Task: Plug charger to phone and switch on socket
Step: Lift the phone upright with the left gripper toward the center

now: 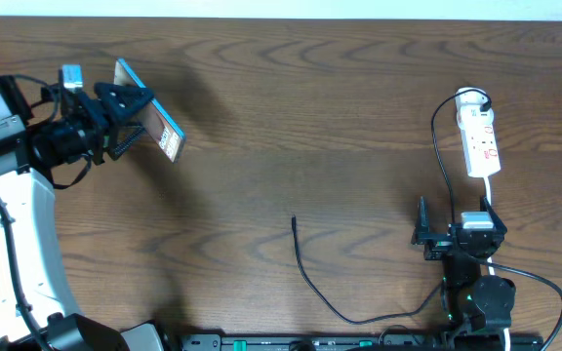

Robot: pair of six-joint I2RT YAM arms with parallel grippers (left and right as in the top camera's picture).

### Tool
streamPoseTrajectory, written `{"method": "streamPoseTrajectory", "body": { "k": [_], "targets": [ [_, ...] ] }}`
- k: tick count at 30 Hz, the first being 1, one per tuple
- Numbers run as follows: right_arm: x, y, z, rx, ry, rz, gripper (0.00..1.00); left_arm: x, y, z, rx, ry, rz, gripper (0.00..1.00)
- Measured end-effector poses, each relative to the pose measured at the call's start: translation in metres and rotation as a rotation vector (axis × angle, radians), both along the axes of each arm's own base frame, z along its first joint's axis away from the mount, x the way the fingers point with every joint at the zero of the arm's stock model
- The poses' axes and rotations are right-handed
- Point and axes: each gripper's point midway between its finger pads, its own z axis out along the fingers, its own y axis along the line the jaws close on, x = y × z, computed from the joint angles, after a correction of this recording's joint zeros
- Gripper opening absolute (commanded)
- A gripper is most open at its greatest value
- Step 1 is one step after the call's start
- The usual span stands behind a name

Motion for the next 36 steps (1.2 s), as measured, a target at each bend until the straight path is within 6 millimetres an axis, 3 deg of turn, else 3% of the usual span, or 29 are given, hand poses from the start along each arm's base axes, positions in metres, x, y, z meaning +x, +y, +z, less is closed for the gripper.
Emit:
{"method": "streamPoseTrajectory", "body": {
  "k": [11,17,36],
  "targets": [
    [0.000,0.000,0.000,0.000,0.000,0.000,0.99,-0.004,-0.004,0.010,-0.322,0.290,0.113,0.07],
    [0.000,0.000,0.000,0.000,0.000,0.000,0.99,-0.009,-0.011,0.020,-0.431,0.351,0.090,0.07],
    [0.000,0.000,0.000,0.000,0.000,0.000,0.99,-0.012,-0.010,0.028,-0.499,0.378,0.080,0.07]
  ]
}}
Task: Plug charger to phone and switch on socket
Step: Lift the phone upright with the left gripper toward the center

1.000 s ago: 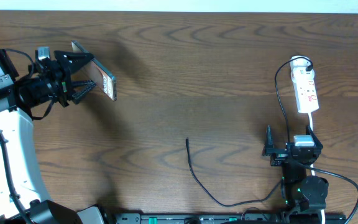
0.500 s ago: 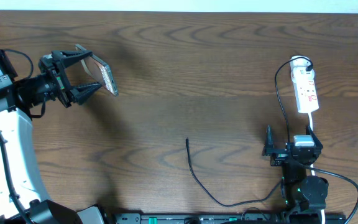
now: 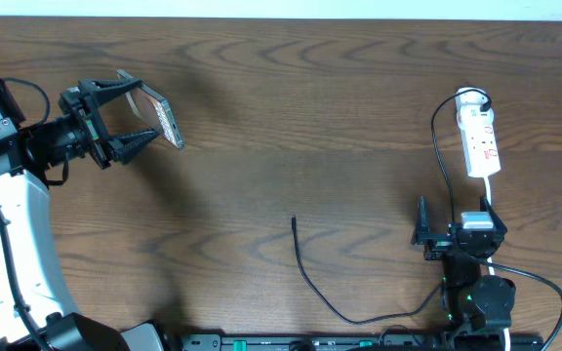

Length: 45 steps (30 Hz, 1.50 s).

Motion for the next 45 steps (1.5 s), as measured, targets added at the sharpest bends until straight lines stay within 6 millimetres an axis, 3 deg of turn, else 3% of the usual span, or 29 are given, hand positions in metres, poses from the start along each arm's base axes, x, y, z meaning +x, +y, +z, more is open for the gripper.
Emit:
{"method": "streamPoseTrajectory", "body": {
  "k": [12,16,19,24,29,36,38,41,45],
  "targets": [
    [0.000,0.000,0.000,0.000,0.000,0.000,0.99,0.001,0.001,-0.002,0.014,-0.002,0.006,0.08],
    [0.000,0.000,0.000,0.000,0.000,0.000,0.99,0.006,0.009,-0.015,0.108,0.003,0.048,0.07],
    [0.000,0.000,0.000,0.000,0.000,0.000,0.99,0.004,0.018,-0.037,0.194,0.084,0.098,0.07],
    [0.000,0.000,0.000,0.000,-0.001,0.000,0.99,-0.017,0.045,-0.090,0.414,0.329,0.199,0.07],
    [0.000,0.004,0.002,0.028,-0.008,0.024,0.99,-0.031,0.066,-0.124,0.556,0.452,0.255,0.07],
    [-0.001,0.023,0.018,0.103,-0.048,0.131,0.99,-0.037,0.062,-0.143,0.680,0.497,0.229,0.07],
    [-0.004,0.027,0.035,0.113,-0.052,0.155,0.99,-0.033,0.056,-0.144,0.708,0.482,0.212,0.07],
    [-0.005,0.034,0.077,0.123,-0.031,0.195,0.99,-0.029,0.047,-0.143,0.724,0.465,0.197,0.07],
    [0.014,0.051,0.105,0.145,0.108,0.277,0.99,-0.025,0.037,-0.143,0.733,0.445,0.177,0.08]
  ]
}}
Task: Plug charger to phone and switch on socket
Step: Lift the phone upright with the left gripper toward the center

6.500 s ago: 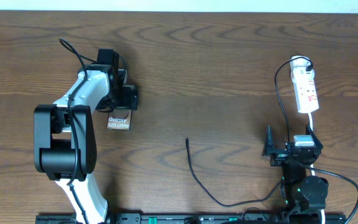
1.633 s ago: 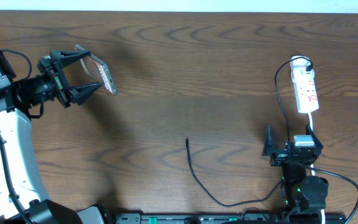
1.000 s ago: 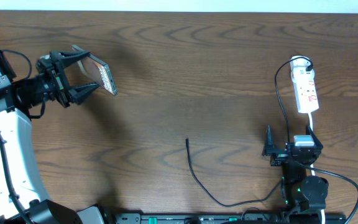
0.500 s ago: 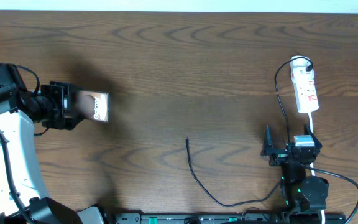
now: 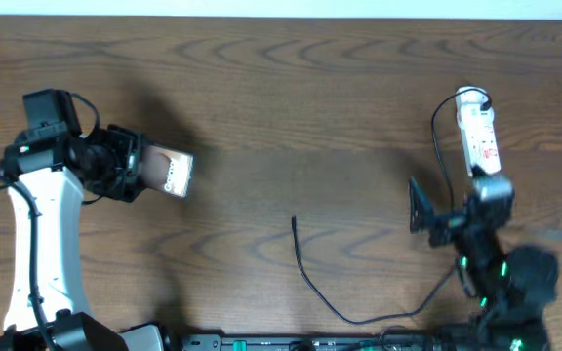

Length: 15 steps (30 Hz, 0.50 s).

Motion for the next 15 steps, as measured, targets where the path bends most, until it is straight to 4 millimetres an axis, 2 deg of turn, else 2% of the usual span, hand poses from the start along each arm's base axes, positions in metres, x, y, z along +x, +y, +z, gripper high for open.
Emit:
{"method": "streamPoseTrajectory", "body": {
  "k": [2,4,7,10,12,13,15],
  "targets": [
    [0.022,0.018,0.006,0.020,0.138,0.100,0.99,0.001,-0.007,0.000,-0.006,0.001,-0.009,0.07],
    [0.039,0.034,0.004,0.046,0.238,0.189,0.99,0.001,-0.012,-0.001,-0.008,0.004,-0.015,0.08],
    [0.081,0.074,0.009,0.136,0.346,0.430,0.99,0.007,-0.020,0.001,-0.010,-0.012,-0.018,0.07],
    [0.112,0.111,0.015,0.238,0.304,0.729,0.99,0.009,-0.027,0.001,-0.019,-0.010,-0.011,0.07],
    [0.124,0.129,0.020,0.280,0.202,0.931,0.99,0.012,-0.033,0.002,-0.028,-0.015,-0.004,0.07],
    [0.127,0.131,0.020,0.285,0.192,0.947,0.99,0.013,-0.035,0.003,-0.028,-0.019,-0.006,0.07],
    [0.131,0.145,0.009,0.350,0.215,1.063,0.99,0.019,-0.042,0.005,-0.035,-0.037,-0.004,0.07]
  ]
}}
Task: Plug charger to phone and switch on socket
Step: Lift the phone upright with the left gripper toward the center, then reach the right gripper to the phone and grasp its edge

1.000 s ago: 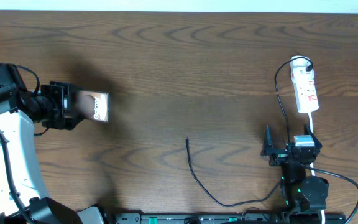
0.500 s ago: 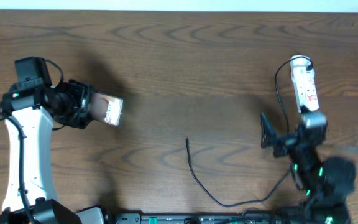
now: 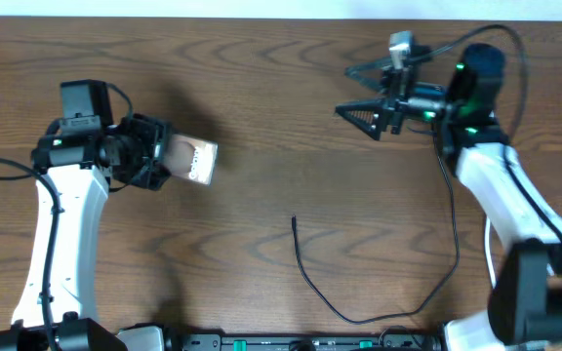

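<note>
The phone (image 3: 193,162), a pale slab with a white end, is held above the left part of the table by my left gripper (image 3: 164,159), which is shut on it. On the table lies the black charger cable (image 3: 310,283), its free plug end (image 3: 294,222) near the middle. The cable loops along the front edge and runs up the right side. Raised over the far right of the table, my right gripper (image 3: 351,92) points left, open and empty. My right arm hides the white socket strip.
The brown wooden table (image 3: 261,88) stretches between the two arms. A dark rail (image 3: 291,343) runs along the front edge. The right arm (image 3: 501,195) spans the right side from front to back.
My right arm has moved from low at the front right to the back right, its open gripper now pointing left and covering the socket strip. The left gripper has moved the phone slightly right.
At first my left gripper held the phone tilted at the far back left while my right arm rested at the front right by the strip. The phone then came down and toward the middle left. The right arm has now moved to the back right.
</note>
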Robot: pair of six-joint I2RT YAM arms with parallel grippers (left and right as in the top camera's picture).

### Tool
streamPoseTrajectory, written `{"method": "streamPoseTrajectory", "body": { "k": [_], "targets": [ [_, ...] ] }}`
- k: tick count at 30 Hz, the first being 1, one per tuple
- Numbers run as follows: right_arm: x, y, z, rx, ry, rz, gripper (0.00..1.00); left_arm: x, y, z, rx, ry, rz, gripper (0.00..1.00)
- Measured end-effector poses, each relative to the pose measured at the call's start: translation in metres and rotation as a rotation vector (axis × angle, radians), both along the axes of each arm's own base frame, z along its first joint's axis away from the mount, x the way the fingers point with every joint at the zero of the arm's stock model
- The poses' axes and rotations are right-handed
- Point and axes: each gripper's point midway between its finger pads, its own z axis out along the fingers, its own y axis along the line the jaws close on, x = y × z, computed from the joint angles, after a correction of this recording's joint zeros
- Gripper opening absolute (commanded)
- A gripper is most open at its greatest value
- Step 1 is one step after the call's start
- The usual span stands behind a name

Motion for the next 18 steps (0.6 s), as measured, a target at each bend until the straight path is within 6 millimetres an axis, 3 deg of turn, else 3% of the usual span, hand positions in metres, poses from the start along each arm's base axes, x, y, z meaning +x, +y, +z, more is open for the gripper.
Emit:
{"method": "streamPoseTrajectory", "body": {
  "k": [4,8,13,18],
  "targets": [
    [-0.001,0.037,-0.043,0.038,0.304,0.107,0.99,0.009,-0.017,-0.001,-0.016,-0.006,-0.001,0.07],
    [-0.009,0.075,-0.073,0.025,0.542,0.133,0.99,0.014,-0.031,-0.024,-0.018,0.058,-0.007,0.08],
    [-0.025,0.117,-0.079,0.010,0.703,0.126,0.99,0.021,-0.041,-0.054,-0.032,0.137,0.001,0.08],
    [-0.037,0.148,-0.085,-0.013,0.728,0.103,0.99,0.029,-0.044,-0.055,-0.059,0.126,0.020,0.07]
  ]
}}
